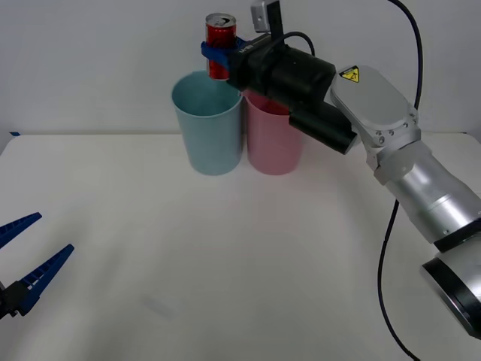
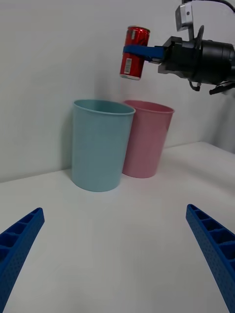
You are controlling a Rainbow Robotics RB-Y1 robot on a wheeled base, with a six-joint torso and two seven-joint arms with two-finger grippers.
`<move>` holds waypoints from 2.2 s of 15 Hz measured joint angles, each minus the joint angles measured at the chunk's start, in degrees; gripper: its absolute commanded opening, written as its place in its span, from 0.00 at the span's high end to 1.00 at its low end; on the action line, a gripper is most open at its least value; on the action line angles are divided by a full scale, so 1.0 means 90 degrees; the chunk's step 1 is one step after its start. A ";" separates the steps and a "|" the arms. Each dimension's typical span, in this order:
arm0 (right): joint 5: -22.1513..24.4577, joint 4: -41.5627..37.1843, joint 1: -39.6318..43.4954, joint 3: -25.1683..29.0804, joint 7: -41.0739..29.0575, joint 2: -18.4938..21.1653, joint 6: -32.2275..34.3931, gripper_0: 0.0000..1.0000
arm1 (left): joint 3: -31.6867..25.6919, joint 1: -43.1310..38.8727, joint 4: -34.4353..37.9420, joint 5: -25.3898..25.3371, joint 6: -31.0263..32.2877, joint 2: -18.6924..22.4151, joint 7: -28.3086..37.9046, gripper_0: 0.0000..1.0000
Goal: Grasp the object on the table and drop it into the matching bin: aluminum can to the light blue bin, PET bottle to the pink bin.
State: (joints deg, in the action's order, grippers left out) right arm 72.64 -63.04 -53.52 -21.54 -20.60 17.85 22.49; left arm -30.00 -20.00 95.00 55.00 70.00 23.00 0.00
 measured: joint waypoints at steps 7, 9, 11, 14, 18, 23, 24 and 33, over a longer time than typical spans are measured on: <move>0.0368 0.0689 -0.0378 0.0000 0.0133 -0.0598 -0.0757 1.00 | 0.0000 0.0000 0.0000 0.0000 0.0000 0.0000 0.0000 0.00; 0.0386 0.0966 -0.0508 -0.0005 0.0183 -0.0753 -0.0952 1.00 | 0.0000 0.0000 0.0000 0.0000 0.0000 0.0000 0.0000 0.00; 0.0387 0.1226 -0.0645 0.0000 0.0224 -0.0892 -0.1150 1.00 | 0.0000 0.0000 0.0000 0.0000 0.0000 0.0000 0.0000 0.00; 0.0394 0.1360 -0.0713 -0.0007 0.0266 -0.0971 -0.1343 0.93 | 0.0000 0.0000 0.0000 0.0000 0.0000 0.0000 0.0000 0.00; 0.0389 0.1361 -0.0707 -0.0028 0.0288 -0.0970 -0.1347 0.00 | 0.0000 0.0000 0.0000 0.0000 0.0000 0.0000 0.0000 0.00; 0.0389 0.1361 -0.0707 -0.0028 0.0398 -0.0970 -0.1347 0.00 | 0.0000 0.0000 0.0000 0.0000 0.0000 0.0000 0.0000 0.00; 0.0388 0.1361 -0.0702 -0.0028 0.0418 -0.0970 -0.1347 0.00 | 0.0000 0.0000 0.0000 0.0000 0.0000 0.0000 0.0000 0.00; 0.0272 -0.0092 0.0264 -0.0091 0.0531 -0.0411 -0.0900 0.00 | 0.0000 0.0000 0.0000 0.0000 0.0000 0.0000 0.0000 0.00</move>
State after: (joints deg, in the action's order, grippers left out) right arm 75.09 -63.87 -51.14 -22.36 -15.82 14.15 14.39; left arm -30.00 -20.00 95.00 55.00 70.00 23.00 0.00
